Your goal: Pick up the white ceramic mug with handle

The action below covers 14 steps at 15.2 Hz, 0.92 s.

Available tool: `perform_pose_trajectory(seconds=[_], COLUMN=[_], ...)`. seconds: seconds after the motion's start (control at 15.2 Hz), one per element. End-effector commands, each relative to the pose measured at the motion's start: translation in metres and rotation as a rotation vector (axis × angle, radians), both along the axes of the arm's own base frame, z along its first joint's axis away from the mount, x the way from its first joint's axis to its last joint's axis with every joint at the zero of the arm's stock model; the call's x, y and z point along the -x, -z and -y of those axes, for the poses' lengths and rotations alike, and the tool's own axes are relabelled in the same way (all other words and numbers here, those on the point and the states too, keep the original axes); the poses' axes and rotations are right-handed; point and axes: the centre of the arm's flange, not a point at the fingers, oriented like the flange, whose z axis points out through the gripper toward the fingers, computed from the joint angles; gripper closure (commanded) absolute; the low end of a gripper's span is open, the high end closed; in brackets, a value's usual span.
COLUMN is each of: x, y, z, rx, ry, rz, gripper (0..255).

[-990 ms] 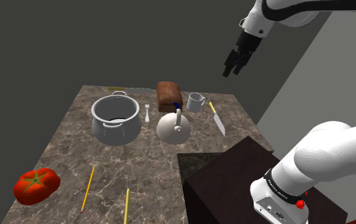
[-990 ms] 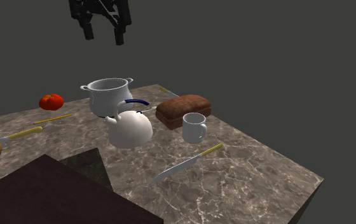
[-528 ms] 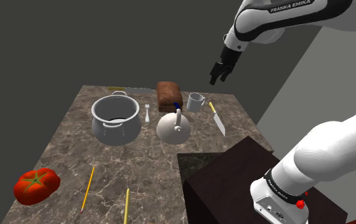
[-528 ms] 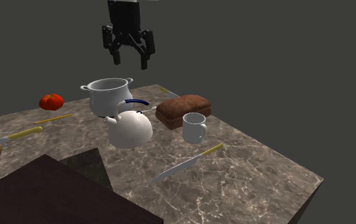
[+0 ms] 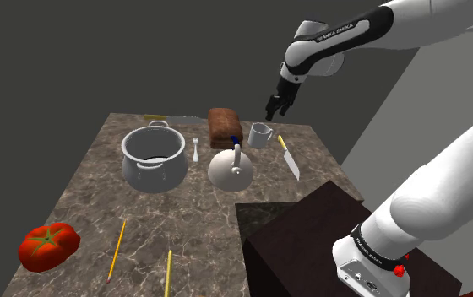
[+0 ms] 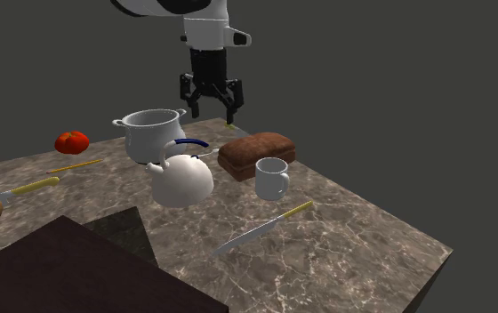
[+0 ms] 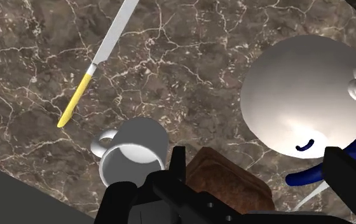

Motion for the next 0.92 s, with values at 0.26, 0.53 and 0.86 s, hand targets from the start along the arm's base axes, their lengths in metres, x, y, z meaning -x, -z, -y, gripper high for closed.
perform_pose_trajectory(seconds=[0.26,0.53,0.86], x=[-0.05,-0.082,-0.123], y=[0.061,0.1,0.149], z=[0.019,0.031,0.048], rx=[0.023,0.038,0.057], ry=[-0.004,-0.007,-0.011], rz=[-0.005,-0.009,-0.014], gripper=[0,0,0])
